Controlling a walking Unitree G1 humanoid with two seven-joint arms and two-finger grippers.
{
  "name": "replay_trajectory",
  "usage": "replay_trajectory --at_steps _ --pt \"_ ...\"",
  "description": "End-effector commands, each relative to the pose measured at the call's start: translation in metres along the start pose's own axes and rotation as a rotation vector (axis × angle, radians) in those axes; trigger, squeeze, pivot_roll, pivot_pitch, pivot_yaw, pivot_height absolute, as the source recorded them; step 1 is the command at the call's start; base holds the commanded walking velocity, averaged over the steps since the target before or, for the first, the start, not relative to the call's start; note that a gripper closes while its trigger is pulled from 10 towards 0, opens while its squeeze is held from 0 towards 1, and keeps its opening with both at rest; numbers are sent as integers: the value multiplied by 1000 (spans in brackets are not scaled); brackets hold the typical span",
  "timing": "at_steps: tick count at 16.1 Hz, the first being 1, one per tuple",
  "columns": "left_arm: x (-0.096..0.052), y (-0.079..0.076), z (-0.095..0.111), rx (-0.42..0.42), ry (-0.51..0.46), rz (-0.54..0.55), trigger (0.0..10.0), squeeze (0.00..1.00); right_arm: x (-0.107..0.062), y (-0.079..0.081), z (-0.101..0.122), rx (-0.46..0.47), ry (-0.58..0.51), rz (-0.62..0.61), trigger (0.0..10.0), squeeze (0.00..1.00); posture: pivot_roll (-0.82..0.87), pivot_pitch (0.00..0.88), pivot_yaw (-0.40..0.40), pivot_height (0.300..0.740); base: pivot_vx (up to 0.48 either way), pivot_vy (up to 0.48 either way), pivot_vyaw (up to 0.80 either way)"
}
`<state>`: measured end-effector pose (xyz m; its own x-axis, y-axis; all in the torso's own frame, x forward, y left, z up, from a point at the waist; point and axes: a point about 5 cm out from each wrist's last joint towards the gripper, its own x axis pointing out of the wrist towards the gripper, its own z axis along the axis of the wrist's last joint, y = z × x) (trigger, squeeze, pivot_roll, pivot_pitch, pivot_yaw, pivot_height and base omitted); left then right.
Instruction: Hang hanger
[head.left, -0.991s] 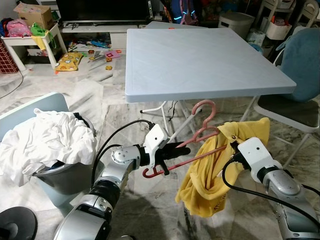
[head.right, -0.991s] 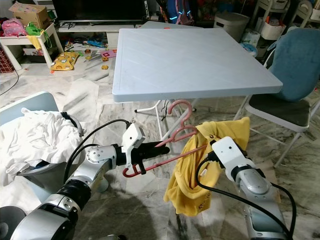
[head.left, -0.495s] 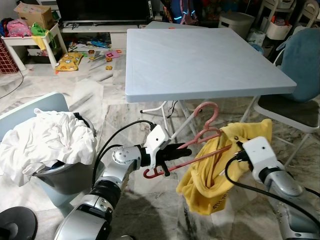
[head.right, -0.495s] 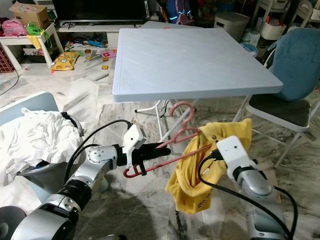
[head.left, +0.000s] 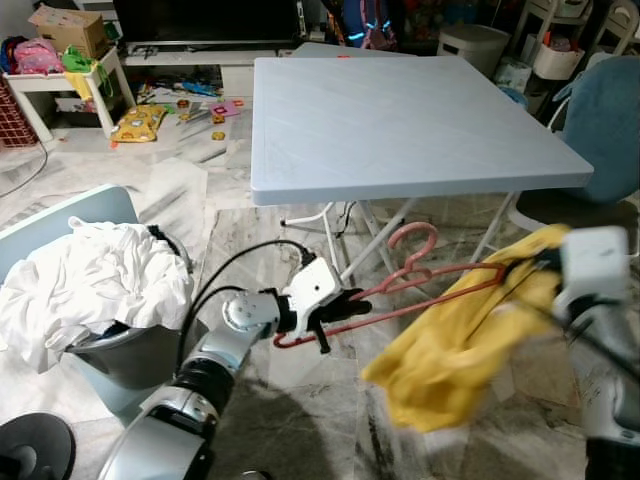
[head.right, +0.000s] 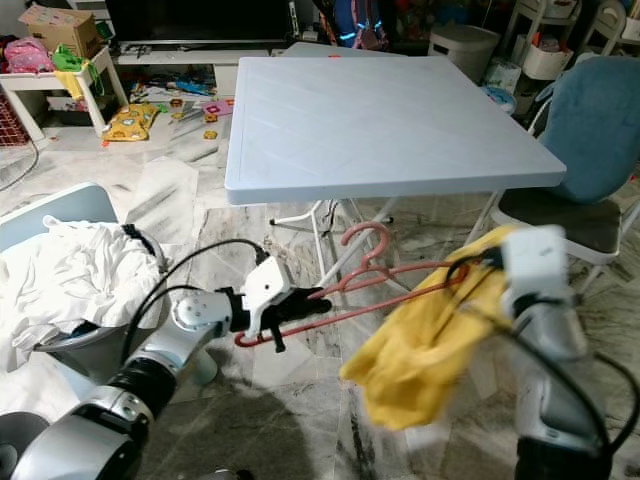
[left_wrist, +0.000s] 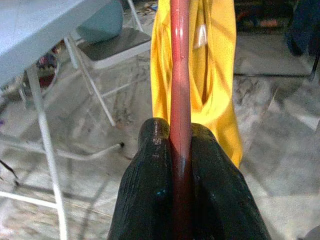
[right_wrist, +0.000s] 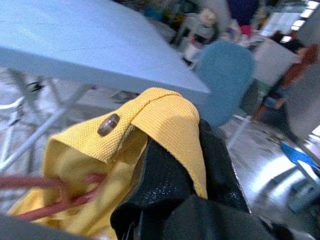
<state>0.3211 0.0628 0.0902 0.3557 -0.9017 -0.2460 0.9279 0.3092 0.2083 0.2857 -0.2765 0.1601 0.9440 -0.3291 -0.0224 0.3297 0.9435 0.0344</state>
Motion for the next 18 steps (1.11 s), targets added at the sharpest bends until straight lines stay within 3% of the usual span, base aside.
replay_trajectory --at_steps 1,4,6,8,11,12,13,14,16,18 --pt "1 0 11 120 -21 -37 0 0 3 -10 14 -10 -54 -85 0 0 -31 0 -36 740 0 0 0" --pt "-2 -8 20 162 -71 -153 0 0 9 -17 22 -32 -77 -192 0 0 -25 0 -44 740 0 0 0" --pt "-4 -5 25 159 -116 -112 0 0 10 -25 12 -81 -23 -281 0 0 -19 0 -50 740 0 0 0" --pt "-9 -3 26 92 -143 -127 0 0 8 -35 2 -82 22 -338 0 0 -18 0 -51 740 0 0 0" --pt "-14 -7 25 -33 -181 -180 0 0 3 -33 -18 18 94 -341 0 0 -20 0 -48 740 0 0 0" --pt "-14 -1 29 -124 -232 -124 0 0 0 -31 -22 6 100 -337 0 0 -21 0 -46 740 0 0 0" --pt "-16 15 33 -167 -265 52 0 0 -5 -30 -27 14 109 -336 0 0 -22 0 -42 740 0 0 0" --pt "-19 25 33 -154 -267 209 0 0 -8 -28 -30 22 112 -321 0 0 -22 0 -42 740 0 0 0" --pt "-24 19 30 -209 -285 292 588 0 -17 -29 -36 -1 114 -304 0 0 -8 0 -43 740 0 0 0" --pt "-24 9 26 -241 -285 262 1137 0 -20 -36 -39 -5 119 -320 0 0 -8 0 -43 740 0 0 0"
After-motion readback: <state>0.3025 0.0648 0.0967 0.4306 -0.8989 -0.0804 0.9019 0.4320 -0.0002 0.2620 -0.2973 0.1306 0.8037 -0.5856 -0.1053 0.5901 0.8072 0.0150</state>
